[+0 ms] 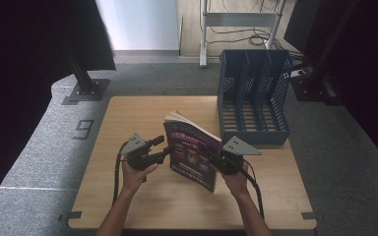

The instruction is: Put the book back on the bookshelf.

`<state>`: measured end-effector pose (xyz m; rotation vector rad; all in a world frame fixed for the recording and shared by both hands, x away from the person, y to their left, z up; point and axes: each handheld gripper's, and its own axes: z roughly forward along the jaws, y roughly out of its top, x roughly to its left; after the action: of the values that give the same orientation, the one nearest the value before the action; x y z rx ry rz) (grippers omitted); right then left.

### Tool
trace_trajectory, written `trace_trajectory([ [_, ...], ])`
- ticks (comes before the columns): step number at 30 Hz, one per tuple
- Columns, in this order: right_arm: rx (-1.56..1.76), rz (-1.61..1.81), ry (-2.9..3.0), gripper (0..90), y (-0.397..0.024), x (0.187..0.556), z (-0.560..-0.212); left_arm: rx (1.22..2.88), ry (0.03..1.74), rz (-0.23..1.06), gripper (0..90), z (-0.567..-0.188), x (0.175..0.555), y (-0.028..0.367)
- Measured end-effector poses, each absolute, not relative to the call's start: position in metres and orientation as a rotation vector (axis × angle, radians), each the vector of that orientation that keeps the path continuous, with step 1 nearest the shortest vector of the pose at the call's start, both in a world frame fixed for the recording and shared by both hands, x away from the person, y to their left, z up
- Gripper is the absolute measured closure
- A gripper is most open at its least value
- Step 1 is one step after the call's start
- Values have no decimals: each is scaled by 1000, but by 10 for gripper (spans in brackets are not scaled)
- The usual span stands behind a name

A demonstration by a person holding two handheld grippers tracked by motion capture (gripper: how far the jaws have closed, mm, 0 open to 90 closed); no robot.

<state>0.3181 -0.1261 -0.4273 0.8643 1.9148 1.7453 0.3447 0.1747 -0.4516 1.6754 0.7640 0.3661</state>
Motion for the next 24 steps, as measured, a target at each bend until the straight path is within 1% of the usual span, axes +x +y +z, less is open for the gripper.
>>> trace_trajectory([
  [9,856,1754,1861,812,-133,311,-421,1716,774,381,410,-456,344,173],
  [24,878,1781,1784,813,-147,308,-415,1729,797,384,413,-460,342,176],
])
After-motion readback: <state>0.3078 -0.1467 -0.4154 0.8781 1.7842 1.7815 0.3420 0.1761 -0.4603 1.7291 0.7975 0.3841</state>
